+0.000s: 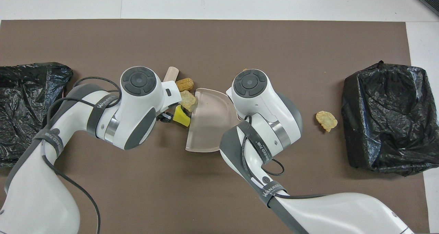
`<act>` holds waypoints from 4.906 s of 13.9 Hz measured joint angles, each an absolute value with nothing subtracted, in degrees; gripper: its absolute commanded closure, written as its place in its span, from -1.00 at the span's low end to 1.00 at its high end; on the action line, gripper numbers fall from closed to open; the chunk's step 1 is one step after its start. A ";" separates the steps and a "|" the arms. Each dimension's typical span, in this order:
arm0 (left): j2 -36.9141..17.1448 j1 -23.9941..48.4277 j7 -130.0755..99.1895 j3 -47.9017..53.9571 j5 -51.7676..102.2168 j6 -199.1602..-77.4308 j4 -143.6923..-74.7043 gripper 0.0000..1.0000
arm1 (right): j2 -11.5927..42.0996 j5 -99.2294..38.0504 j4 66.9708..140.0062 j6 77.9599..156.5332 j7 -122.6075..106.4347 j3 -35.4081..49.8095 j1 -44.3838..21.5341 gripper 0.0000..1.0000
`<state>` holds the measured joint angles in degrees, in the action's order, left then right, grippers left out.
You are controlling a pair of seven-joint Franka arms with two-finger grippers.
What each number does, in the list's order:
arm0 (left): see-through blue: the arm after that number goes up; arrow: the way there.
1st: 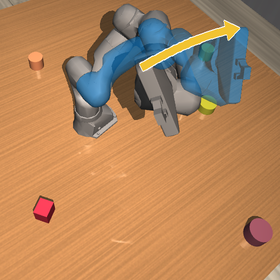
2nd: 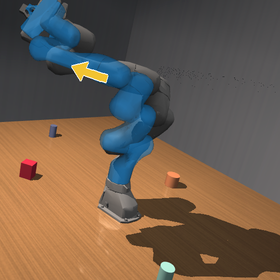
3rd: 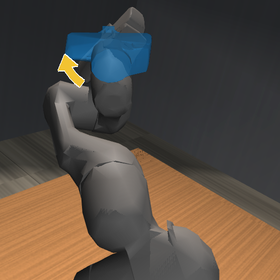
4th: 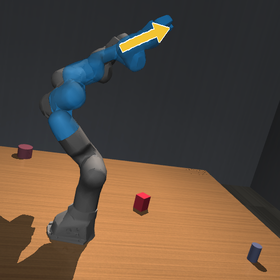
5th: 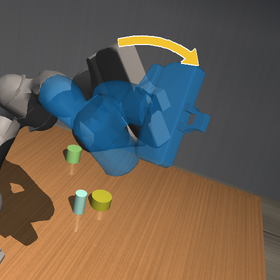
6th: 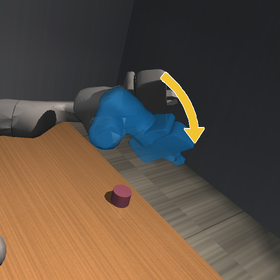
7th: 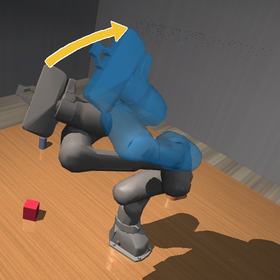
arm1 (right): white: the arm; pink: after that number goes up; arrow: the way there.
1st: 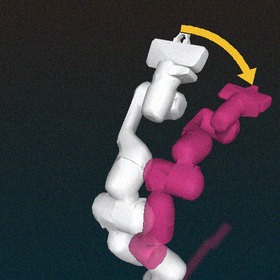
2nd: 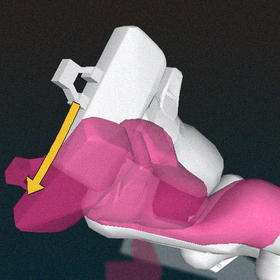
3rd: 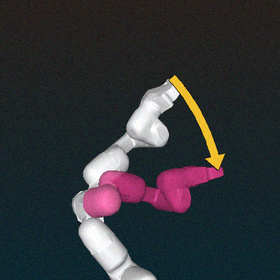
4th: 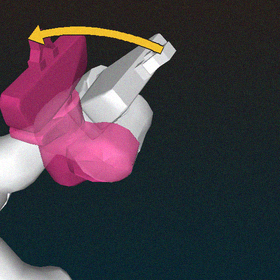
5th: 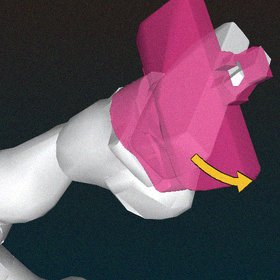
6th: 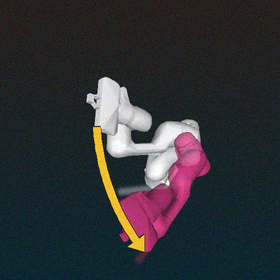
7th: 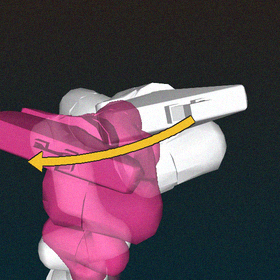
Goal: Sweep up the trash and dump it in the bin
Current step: 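Sweep the sponge and bread into the dustpan with the left gripper's brush, then carry the loaded dustpan with the right gripper over the nearby bin, then tip the dustpan with the right gripper to dump trash into the bin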
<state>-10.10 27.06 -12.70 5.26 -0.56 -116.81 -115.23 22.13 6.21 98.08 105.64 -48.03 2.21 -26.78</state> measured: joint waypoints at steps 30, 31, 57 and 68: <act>6.00 28.52 -28.78 5.00 8.86 -109.64 -123.32 1.00 | 14.32 3.77 91.23 100.63 -70.73 1.63 -14.14 1.00; 6.01 30.28 -30.42 5.10 8.82 -112.25 -124.92 1.00 | 13.90 3.75 90.49 99.59 -73.13 1.59 -12.29 1.00; 0.83 43.09 -42.98 4.86 8.80 -129.15 -133.33 -1.00 | 5.46 14.98 89.61 95.45 -97.53 0.39 21.34 1.00; 1.33 36.64 -42.86 3.69 5.91 -127.11 -128.40 -1.00 | -0.89 38.38 104.25 109.04 -93.21 1.00 20.62 1.00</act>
<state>1.33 36.64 -42.86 3.69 5.91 -127.11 -128.40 -0.89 38.38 104.25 109.04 -93.21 1.00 20.62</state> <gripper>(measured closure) 0.000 0.674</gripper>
